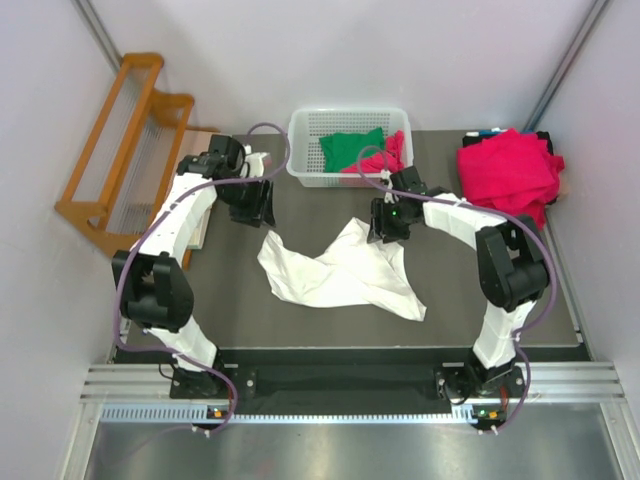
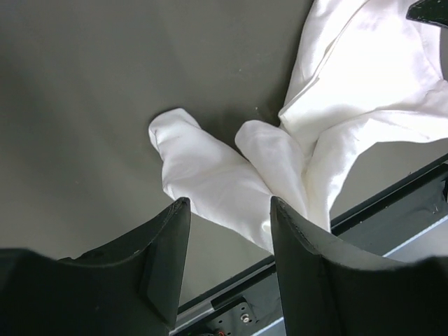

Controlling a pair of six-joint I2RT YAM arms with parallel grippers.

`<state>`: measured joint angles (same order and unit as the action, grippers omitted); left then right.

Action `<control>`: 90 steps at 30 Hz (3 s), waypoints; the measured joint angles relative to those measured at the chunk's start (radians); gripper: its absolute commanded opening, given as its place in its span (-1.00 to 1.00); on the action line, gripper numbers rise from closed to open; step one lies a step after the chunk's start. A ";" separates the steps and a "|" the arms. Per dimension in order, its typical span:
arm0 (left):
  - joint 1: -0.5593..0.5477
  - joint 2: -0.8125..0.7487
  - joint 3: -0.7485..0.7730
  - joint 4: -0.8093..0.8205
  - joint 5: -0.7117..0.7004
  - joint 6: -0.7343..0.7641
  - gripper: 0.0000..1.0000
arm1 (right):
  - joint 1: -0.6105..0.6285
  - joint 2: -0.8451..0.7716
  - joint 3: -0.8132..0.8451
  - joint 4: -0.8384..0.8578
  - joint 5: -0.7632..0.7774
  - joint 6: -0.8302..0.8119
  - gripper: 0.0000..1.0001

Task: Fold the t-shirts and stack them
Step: Flatten the tshirt out

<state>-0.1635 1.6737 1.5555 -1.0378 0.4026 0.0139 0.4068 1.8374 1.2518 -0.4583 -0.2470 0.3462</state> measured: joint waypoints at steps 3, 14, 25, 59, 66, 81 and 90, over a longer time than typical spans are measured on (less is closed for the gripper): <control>0.000 0.019 -0.017 0.002 -0.004 0.001 0.08 | -0.002 0.012 0.000 0.002 -0.017 0.010 -0.09; -0.002 0.102 -0.034 0.005 -0.002 -0.001 0.16 | -0.002 0.023 -0.001 0.031 -0.066 0.043 -0.26; -0.013 0.300 -0.094 0.001 -0.003 -0.011 0.32 | -0.002 0.024 -0.035 0.076 -0.095 0.066 -0.67; -0.068 0.272 -0.095 -0.002 -0.020 -0.013 -1.00 | -0.002 0.061 -0.040 0.076 -0.080 0.056 -1.00; -0.067 0.272 0.029 -0.061 -0.040 -0.012 -1.00 | -0.002 -0.093 -0.017 0.005 -0.043 0.031 -1.00; -0.057 0.098 0.409 -0.151 -0.105 0.007 -1.00 | -0.006 -0.593 0.105 -0.027 0.045 -0.022 -1.00; -0.057 -0.055 0.346 -0.229 -0.094 0.121 -0.73 | -0.006 -0.754 -0.063 -0.216 0.005 -0.006 -1.00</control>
<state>-0.2203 1.6184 1.9011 -1.2671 0.3084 0.1349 0.4011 1.0836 1.1889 -0.6743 -0.2420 0.3405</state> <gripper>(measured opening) 0.172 0.010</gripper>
